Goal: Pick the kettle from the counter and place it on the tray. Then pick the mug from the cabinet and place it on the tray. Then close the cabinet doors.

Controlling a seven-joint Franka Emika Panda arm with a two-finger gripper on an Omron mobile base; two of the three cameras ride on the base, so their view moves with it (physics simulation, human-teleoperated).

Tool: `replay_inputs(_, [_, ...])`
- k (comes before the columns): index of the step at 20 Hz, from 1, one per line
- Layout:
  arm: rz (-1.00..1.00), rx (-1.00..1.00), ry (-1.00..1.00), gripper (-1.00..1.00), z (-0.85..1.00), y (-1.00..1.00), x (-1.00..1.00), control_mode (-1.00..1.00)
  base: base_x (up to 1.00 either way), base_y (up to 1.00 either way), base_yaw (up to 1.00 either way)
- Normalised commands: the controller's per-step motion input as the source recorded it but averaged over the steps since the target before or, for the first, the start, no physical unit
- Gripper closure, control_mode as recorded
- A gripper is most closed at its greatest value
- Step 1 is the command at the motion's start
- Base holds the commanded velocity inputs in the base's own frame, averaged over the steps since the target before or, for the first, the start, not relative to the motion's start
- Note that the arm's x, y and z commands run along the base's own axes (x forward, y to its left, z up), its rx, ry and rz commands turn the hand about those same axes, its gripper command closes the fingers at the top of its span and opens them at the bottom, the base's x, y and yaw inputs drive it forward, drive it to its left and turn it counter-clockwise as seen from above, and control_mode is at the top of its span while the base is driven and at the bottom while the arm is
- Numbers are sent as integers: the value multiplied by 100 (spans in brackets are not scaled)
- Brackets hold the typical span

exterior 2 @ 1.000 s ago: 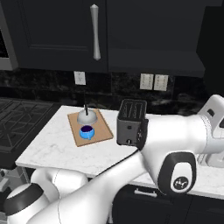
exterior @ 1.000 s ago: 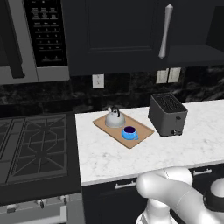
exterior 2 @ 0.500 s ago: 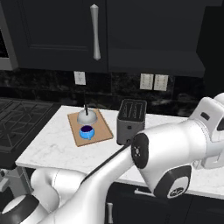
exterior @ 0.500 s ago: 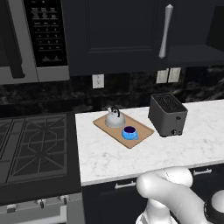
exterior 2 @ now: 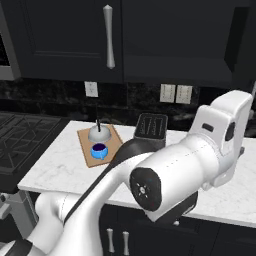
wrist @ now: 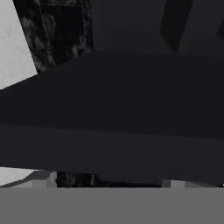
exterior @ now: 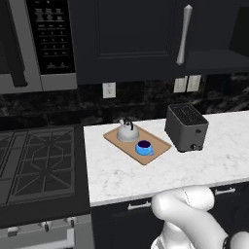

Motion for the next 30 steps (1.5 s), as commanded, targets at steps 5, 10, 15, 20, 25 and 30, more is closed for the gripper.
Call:
replay_inputs(5, [24, -9, 0, -100, 21, 68, 19, -100, 0, 0, 0])
replay_inputs(10, [23, -12, 0, -100, 16, 77, 24, -100, 0, 0, 0])
replay_inputs(15, [23, -11, 0, -100, 5, 76, 37, -100, 0, 0, 0])
replay_inputs(20, [23, -7, 0, -100, 1, 78, 57, -100, 0, 0, 0])
replay_inputs(25, [16, -5, 0, -100, 4, 51, 84, -100, 0, 0, 0])
replay_inputs(30, [11, -10, 3, -100, -2, 47, 93, -100, 0, 0, 0])
